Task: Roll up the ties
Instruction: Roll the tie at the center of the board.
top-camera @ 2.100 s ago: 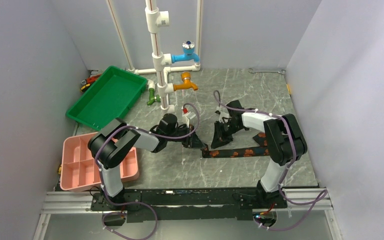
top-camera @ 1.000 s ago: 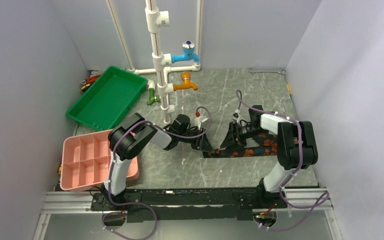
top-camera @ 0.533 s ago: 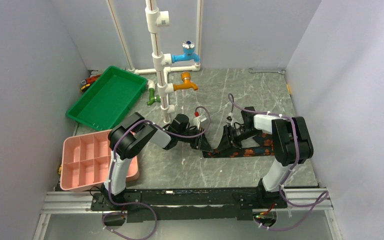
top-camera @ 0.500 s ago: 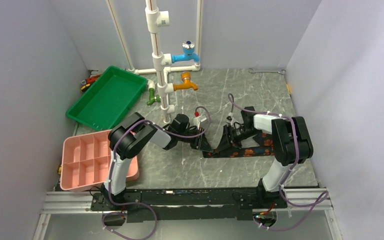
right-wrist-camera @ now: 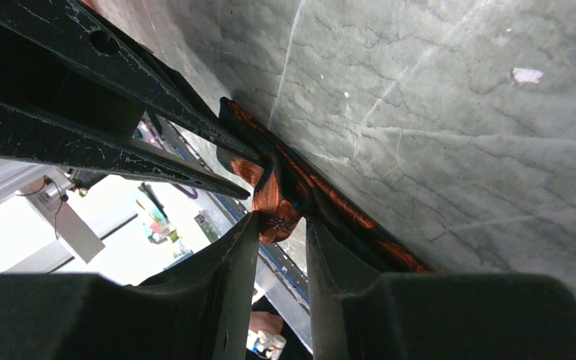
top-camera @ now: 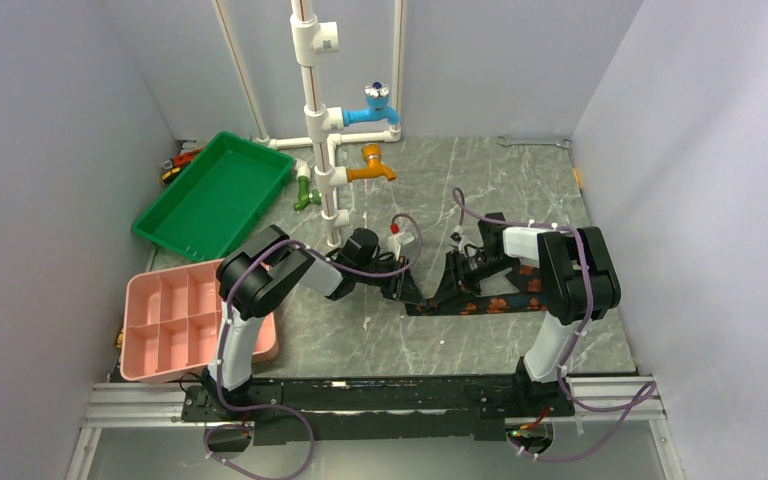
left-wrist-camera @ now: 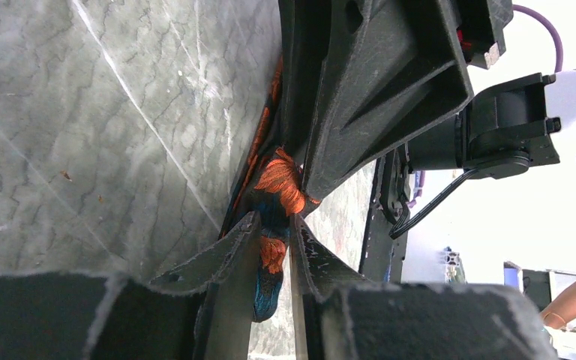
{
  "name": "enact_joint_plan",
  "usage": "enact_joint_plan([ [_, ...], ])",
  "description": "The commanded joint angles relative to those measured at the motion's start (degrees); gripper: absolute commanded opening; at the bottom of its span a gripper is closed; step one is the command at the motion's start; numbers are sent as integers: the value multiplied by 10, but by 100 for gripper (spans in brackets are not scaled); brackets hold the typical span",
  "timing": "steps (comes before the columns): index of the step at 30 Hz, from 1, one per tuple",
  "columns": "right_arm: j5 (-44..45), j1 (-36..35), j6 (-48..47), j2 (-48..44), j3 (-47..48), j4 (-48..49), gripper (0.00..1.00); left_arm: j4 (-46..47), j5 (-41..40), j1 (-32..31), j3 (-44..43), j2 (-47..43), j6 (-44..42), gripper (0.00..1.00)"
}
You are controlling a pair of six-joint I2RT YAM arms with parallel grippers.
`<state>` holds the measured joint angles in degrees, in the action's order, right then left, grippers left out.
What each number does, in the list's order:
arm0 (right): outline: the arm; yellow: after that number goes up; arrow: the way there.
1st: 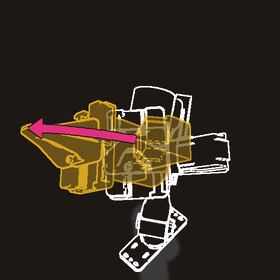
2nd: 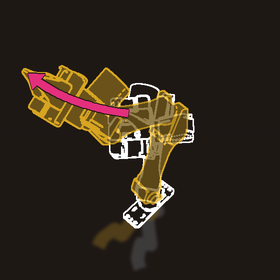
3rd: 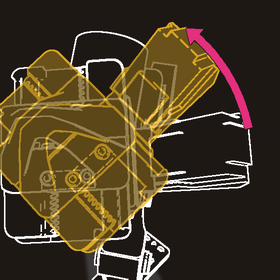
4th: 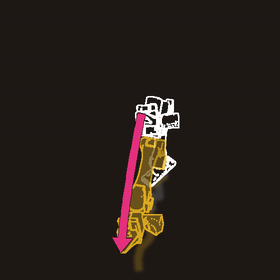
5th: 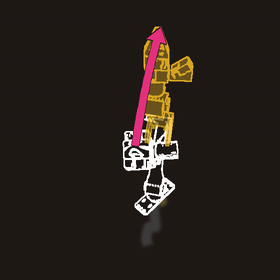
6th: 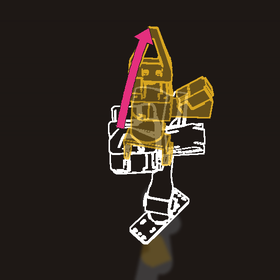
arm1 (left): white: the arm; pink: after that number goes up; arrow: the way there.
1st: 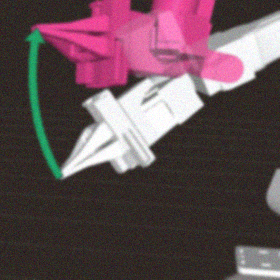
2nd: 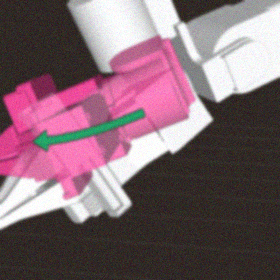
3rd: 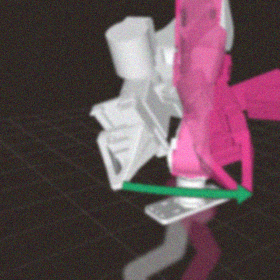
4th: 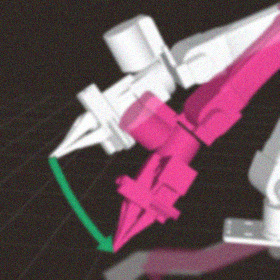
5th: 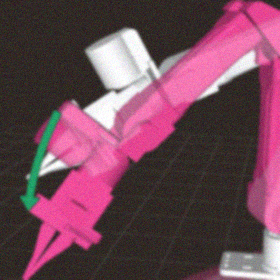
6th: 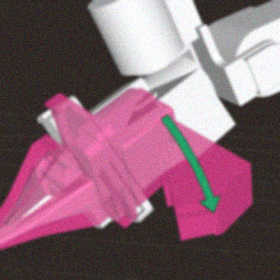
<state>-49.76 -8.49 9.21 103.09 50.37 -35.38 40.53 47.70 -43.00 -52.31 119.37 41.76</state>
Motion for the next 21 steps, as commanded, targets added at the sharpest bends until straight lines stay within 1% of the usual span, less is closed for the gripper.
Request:
enact_joint_plan([
  [1,5,-5,-3,8,17,14,25,-17,-4,-6,-1,-14,-25,27],
  [2,12,-5,-7,10,17,14,19,-16,-5,-6,1,-18,-30,30],
  [4,31,-5,-16,15,17,9,8,0,-4,-7,9,-28,-42,42],
  [5,37,-5,-20,17,17,8,5,4,-1,-8,14,-35,-51,47],
  [7,45,-5,-27,22,15,6,1,-18,-2,-10,20,-54,-92,52],
  [9,45,-4,-32,27,14,4,0,-61,-14,-15,24,-82,-151,55],
  [15,43,-4,-36,35,15,7,0,-185,-50,-25,10,-134,-325,67],
  [17,38,-4,-34,32,13,9,0,-229,-65,-26,8,-159,-388,76],
  [19,35,-4,-34,24,12,11,0,-254,-84,-30,19,-192,-467,84],
  [21,32,-4,-32,15,9,17,0,-262,-104,-40,39,-227,-542,97],
])
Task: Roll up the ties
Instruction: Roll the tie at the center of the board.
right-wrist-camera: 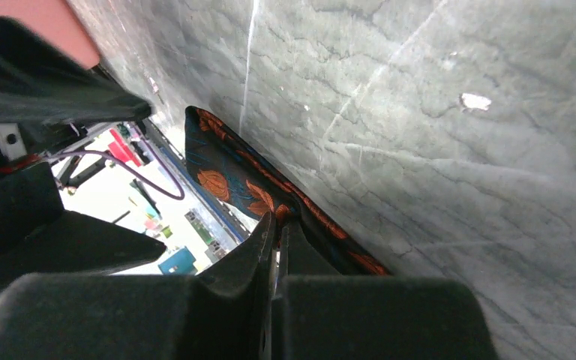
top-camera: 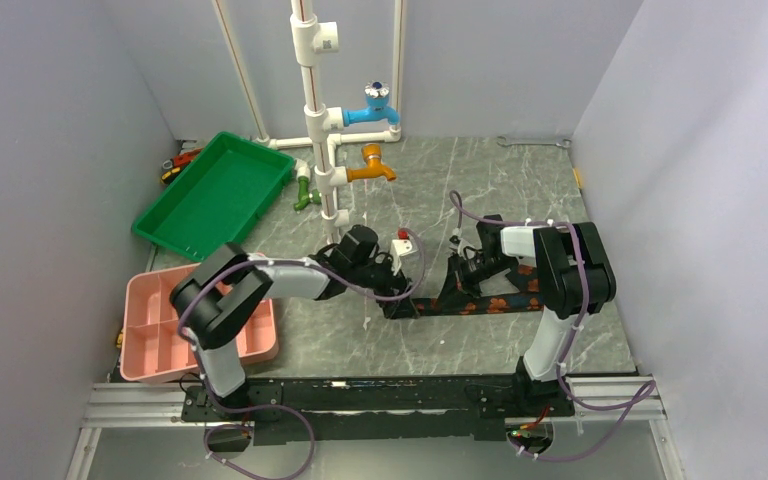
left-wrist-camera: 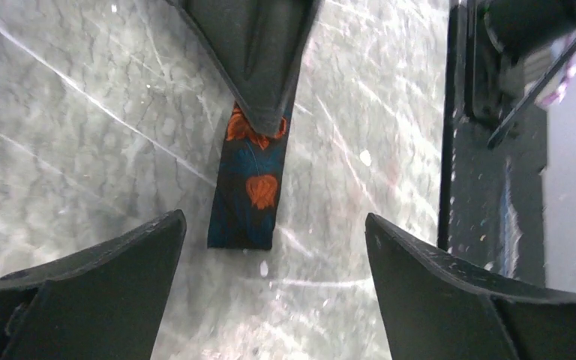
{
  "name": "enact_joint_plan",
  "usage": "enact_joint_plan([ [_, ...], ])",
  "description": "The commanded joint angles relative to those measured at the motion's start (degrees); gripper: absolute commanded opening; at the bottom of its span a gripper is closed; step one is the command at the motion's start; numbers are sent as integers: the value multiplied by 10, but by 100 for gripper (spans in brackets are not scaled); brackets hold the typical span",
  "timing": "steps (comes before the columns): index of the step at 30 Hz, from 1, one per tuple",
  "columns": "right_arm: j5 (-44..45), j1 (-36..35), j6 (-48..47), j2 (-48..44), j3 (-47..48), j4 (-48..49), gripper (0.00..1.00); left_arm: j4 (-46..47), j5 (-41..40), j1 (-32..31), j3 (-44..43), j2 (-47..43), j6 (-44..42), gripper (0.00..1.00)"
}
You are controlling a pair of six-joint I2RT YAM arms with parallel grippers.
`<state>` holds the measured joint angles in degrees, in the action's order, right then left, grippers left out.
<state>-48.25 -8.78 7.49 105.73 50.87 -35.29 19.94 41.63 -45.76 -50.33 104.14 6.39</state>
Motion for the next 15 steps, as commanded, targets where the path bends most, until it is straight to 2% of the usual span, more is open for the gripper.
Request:
enact_joint_plan([
  [1,16,-2,-15,-17,2,20,0,-54,-53,-20,32,-94,-228,99],
  [5,13,-6,-15,-33,-11,31,0,-27,-88,-41,53,-102,-316,99],
  [9,15,-12,-19,-40,-10,29,0,-10,-113,-58,23,-56,-325,99],
  [15,16,-16,-22,-49,-16,35,0,-8,-111,-72,-29,11,-319,97],
])
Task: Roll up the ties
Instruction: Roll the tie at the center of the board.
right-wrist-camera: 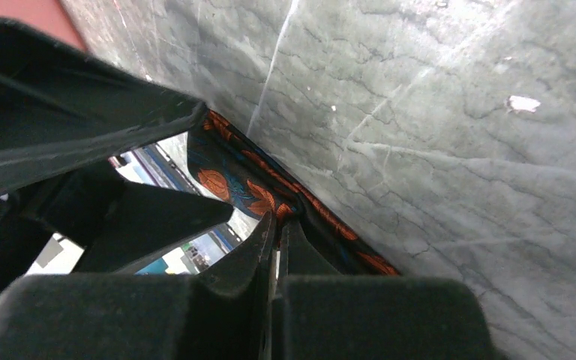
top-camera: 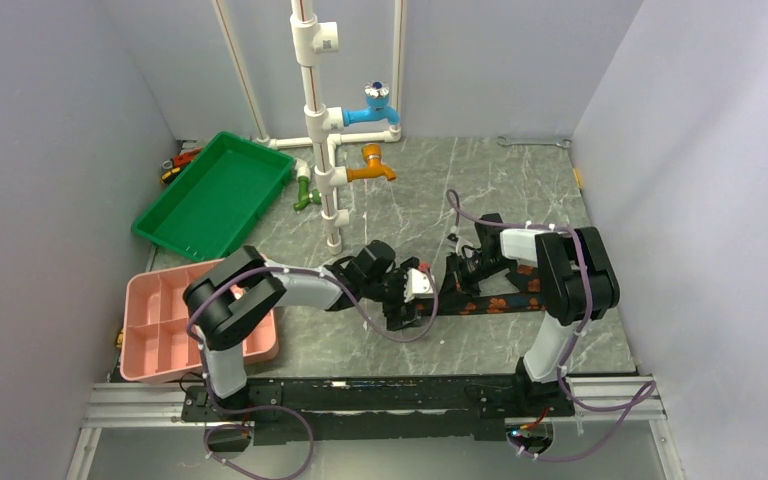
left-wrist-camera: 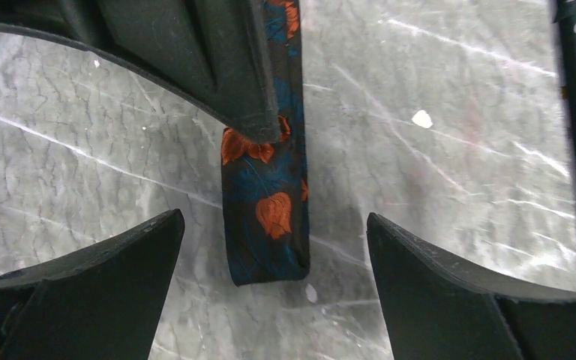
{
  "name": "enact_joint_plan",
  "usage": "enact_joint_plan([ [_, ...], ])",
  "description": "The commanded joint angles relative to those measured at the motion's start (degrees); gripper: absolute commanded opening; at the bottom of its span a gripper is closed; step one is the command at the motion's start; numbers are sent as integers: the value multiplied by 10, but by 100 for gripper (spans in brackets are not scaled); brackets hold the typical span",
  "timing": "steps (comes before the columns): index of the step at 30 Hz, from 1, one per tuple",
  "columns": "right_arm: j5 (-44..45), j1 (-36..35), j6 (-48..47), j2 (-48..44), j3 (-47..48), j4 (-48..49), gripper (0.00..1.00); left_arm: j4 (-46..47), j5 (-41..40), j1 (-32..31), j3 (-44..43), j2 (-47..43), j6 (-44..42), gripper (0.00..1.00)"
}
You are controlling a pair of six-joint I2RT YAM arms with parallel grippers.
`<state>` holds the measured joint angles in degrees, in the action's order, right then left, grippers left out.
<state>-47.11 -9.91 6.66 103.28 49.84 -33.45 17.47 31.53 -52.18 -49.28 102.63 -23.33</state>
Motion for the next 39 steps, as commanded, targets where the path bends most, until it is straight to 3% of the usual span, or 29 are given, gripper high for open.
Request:
enact_joint_plan([
  [1,5,-5,-15,-27,-5,16,0,13,-14,-8,-48,34,-18,95],
  [5,3,-6,-21,-34,-5,9,1,-9,-13,-10,-54,52,-15,81],
  [9,-4,-5,-26,-44,1,-3,6,-16,-16,-11,-37,51,-23,60],
  [13,-13,-5,-28,-55,7,-14,23,-21,-33,-17,-23,49,-32,43],
  [15,-16,-5,-25,-57,9,-14,31,-22,-41,-19,-20,48,-31,42],
  [18,-20,-5,-19,-53,10,-7,32,-23,-48,-25,-13,45,-41,40],
  [20,-25,-5,-18,-46,12,-3,28,-25,-52,-29,-10,42,-42,40],
  [26,-16,-5,-50,-38,28,-28,0,-49,-57,-28,-15,40,-22,40],
  [39,26,-41,-86,-1,51,-30,0,-71,-64,-19,16,13,-25,44],
])
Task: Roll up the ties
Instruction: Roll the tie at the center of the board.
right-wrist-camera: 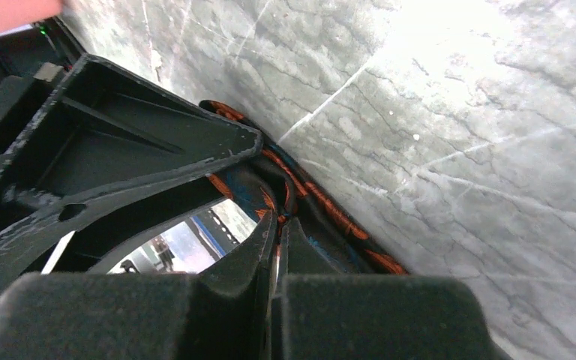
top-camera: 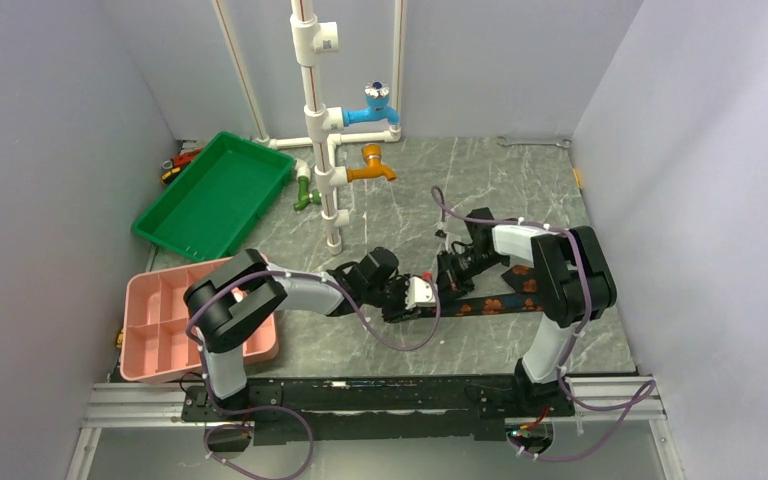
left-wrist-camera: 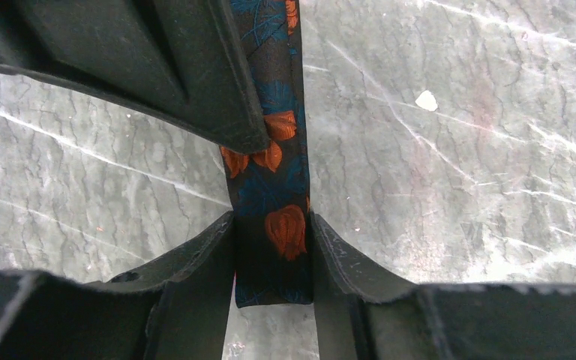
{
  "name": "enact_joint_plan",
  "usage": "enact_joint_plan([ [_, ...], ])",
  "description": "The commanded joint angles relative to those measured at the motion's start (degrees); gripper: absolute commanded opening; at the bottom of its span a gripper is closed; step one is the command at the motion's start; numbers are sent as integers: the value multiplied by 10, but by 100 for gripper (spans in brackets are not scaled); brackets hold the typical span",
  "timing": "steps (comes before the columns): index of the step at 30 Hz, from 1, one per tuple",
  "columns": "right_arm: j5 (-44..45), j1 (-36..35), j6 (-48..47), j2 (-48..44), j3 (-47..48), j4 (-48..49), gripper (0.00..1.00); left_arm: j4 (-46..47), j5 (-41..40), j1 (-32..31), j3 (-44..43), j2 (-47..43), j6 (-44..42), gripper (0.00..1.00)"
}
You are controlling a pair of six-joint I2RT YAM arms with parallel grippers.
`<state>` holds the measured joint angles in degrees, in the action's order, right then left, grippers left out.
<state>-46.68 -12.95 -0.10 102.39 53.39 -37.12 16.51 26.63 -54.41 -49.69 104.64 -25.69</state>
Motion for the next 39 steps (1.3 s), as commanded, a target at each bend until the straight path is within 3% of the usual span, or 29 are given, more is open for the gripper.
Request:
enact_joint_plan([
  [1,28,-11,-16,11,17,5,0,-61,-17,4,22,-8,0,47],
  [7,65,-12,-11,35,34,-6,0,-2,2,24,64,-41,22,71],
  [14,77,-23,0,33,21,19,0,53,52,47,91,-54,33,71],
  [23,74,-31,40,18,0,56,0,74,63,43,46,-4,89,74],
  [25,67,-36,46,23,-2,67,0,61,51,42,34,6,88,71],
  [32,43,-50,78,32,-13,126,0,-13,7,57,67,-38,17,41],
  [39,24,-69,108,43,9,159,0,-42,-14,64,119,-95,-3,37],
])
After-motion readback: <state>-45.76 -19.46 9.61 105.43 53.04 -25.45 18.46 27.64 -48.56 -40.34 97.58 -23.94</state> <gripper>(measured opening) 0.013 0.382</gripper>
